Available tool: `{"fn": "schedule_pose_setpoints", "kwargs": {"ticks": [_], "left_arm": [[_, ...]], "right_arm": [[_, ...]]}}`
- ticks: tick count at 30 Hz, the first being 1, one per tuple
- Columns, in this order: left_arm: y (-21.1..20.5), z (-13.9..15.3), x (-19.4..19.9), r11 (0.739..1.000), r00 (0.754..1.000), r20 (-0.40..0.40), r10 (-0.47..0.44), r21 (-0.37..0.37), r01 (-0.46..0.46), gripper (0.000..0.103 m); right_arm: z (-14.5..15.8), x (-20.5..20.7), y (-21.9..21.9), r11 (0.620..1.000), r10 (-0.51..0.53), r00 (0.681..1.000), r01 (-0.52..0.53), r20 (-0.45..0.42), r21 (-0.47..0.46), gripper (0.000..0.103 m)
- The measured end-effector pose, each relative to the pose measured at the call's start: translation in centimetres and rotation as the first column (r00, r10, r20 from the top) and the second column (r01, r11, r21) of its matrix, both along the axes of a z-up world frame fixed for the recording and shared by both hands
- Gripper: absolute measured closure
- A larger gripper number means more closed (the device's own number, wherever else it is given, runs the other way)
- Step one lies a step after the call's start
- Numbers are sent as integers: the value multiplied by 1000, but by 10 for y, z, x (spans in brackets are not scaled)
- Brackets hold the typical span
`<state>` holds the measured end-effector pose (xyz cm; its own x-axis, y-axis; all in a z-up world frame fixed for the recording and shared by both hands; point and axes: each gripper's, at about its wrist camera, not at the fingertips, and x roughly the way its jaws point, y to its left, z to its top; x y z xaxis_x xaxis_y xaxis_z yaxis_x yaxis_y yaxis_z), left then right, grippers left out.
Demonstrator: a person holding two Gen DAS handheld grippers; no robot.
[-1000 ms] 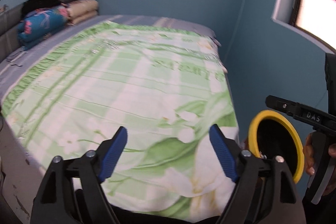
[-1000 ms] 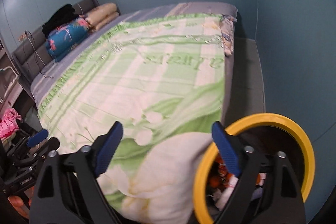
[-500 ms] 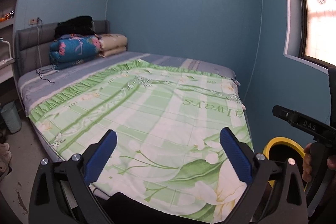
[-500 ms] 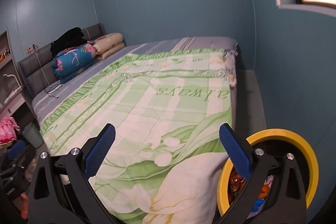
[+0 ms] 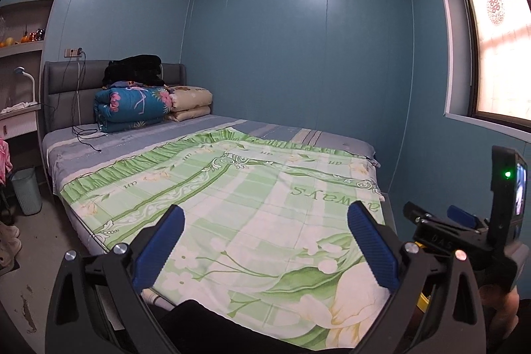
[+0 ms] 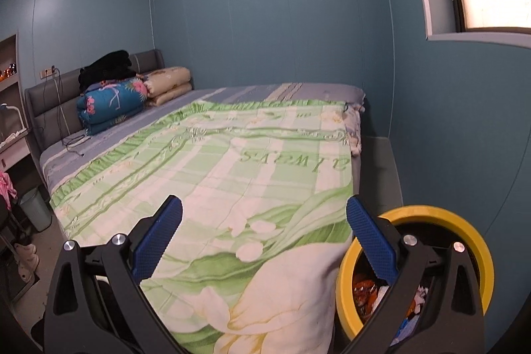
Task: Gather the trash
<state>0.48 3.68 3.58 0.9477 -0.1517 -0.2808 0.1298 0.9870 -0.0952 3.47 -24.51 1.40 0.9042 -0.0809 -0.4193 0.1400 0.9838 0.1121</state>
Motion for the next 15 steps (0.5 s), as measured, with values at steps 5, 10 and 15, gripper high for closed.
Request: {"fn": "schedule_pose_setpoints", "kwargs": {"ticks": [5,10,15], "left_arm": [[-3,-5,-2,1000,1000,-17,-11,-8,11,8],[-6,-10,-3,1000,999,-33,-21,-12,20,8],[-7,-11,-2,1000,999,-43,-26,-14,25,8]], "right_arm": [[-9,-1,0,1000,3,1000,-3,-24,-1,8],[-11,-4,-2,1000,-17,1000,17,-12,-9,8],[-14,-2,-3,1000,-22,999,22,-24,-2,8]]}}
